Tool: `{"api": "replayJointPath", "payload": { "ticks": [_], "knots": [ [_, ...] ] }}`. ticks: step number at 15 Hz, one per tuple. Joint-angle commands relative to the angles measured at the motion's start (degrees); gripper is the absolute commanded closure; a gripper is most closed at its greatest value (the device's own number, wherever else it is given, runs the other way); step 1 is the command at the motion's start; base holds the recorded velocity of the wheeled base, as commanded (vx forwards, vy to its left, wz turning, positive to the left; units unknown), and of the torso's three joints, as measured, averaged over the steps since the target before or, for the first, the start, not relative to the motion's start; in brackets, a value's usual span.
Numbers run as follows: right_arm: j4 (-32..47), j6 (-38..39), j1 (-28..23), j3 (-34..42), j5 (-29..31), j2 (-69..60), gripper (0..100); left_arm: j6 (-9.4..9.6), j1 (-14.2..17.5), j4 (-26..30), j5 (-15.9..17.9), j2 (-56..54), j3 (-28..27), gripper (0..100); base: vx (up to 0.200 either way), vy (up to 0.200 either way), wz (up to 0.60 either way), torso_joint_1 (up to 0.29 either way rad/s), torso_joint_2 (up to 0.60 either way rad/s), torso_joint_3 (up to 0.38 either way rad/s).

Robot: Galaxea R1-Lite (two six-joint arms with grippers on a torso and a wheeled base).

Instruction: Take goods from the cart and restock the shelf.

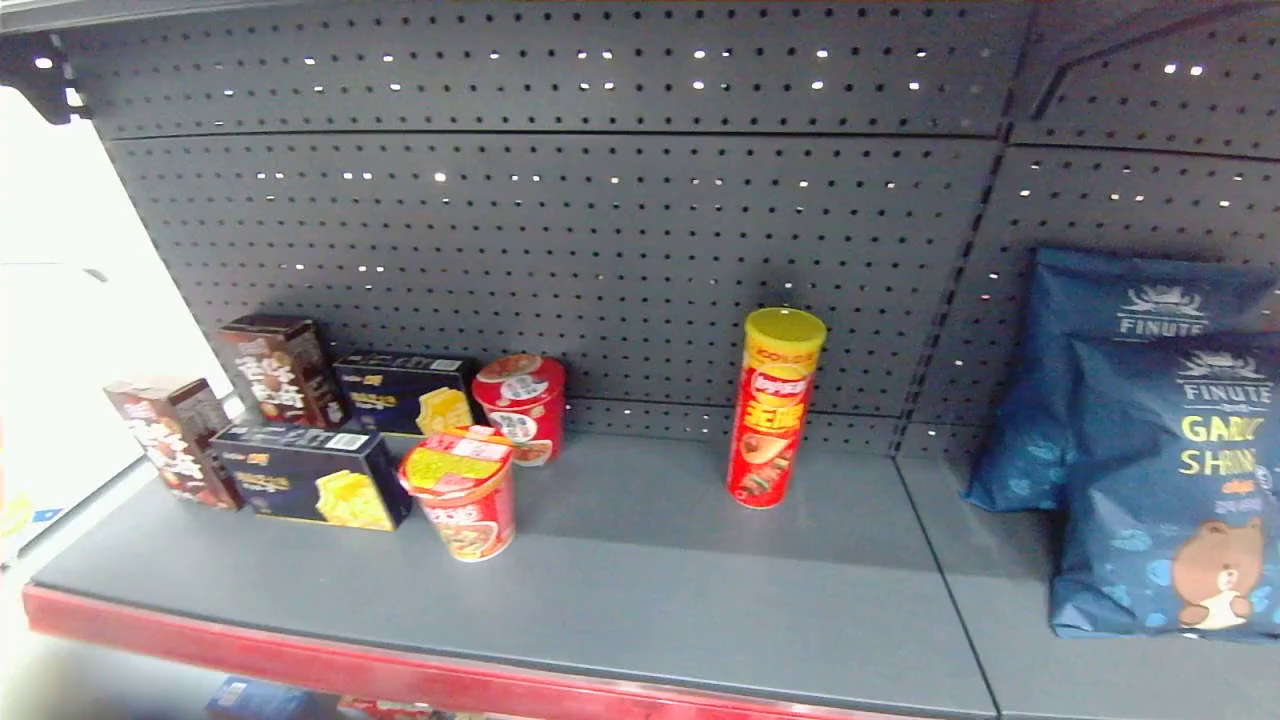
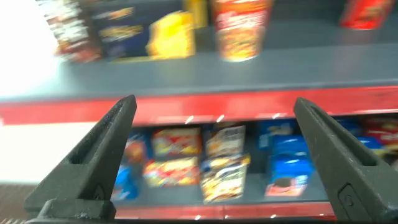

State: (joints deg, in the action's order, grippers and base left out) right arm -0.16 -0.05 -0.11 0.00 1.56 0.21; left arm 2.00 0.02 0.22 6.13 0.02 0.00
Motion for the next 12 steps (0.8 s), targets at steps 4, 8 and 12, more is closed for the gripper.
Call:
{"api": "replayJointPath", "payload": {
  "ticks": [4,8,12],
  "knots": [
    [0.0,0.0,0.0,0.0,0.1,0.1,0,0.02,0.1,0.0,0.0,0.0,0.0,0,0.000,0.000,0.60,0.001,0.00,0.006],
    [0.0,-0.1,0.0,0.0,0.1,0.0,0,-0.07,0.1,0.0,0.0,0.0,0.0,0,0.000,0.000,0.60,0.004,0.00,0.001],
    [0.0,-0.1,0.0,0.0,0.1,0.0,0,0.02,0.1,0.0,0.0,0.0,0.0,0,0.000,0.000,0.60,0.004,0.00,0.005]
  ]
}}
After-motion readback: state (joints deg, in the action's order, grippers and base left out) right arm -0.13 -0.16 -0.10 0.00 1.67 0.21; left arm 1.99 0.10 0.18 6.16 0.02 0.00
